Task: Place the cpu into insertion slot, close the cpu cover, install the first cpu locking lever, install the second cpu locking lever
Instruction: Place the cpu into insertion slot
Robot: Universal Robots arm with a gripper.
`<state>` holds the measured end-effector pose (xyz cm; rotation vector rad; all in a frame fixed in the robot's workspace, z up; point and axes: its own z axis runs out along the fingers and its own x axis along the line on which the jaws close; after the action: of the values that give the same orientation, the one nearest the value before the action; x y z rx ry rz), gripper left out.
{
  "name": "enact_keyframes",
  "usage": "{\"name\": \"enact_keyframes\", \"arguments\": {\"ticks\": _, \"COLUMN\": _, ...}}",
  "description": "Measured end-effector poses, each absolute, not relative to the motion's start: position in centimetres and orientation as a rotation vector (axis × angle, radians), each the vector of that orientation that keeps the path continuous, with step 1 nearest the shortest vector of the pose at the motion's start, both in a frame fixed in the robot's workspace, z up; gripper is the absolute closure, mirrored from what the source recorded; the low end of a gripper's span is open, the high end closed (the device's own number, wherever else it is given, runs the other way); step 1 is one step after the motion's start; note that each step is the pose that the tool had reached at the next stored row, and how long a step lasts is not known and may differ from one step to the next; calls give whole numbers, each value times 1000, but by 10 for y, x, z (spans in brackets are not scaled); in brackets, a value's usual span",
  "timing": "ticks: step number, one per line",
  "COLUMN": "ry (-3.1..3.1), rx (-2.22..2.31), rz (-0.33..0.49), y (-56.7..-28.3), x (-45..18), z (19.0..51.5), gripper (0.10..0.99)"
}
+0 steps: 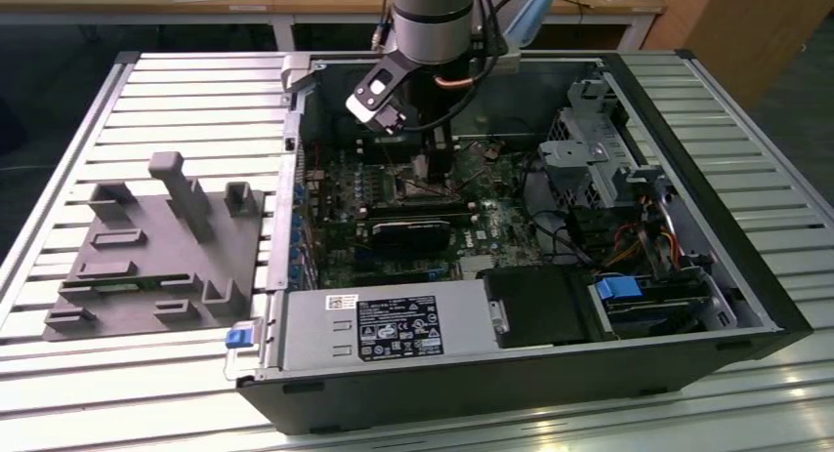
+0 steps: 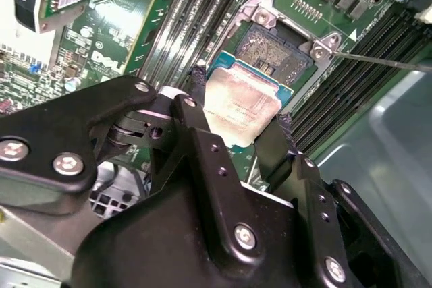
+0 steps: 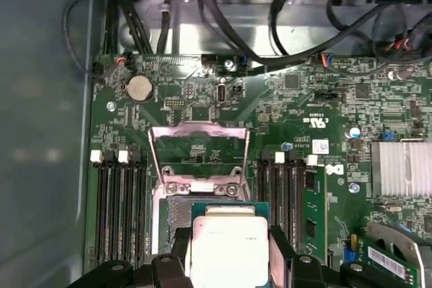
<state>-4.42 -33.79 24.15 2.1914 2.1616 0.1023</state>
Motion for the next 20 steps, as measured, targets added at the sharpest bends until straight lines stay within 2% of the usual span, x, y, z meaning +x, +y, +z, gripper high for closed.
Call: {"name": "enact_keyframes", "arguments": {"ticks": 20, "ry": 2171, "rx": 2169, "rz": 87, "y": -327, "x": -47, "z": 221, "gripper": 549}}
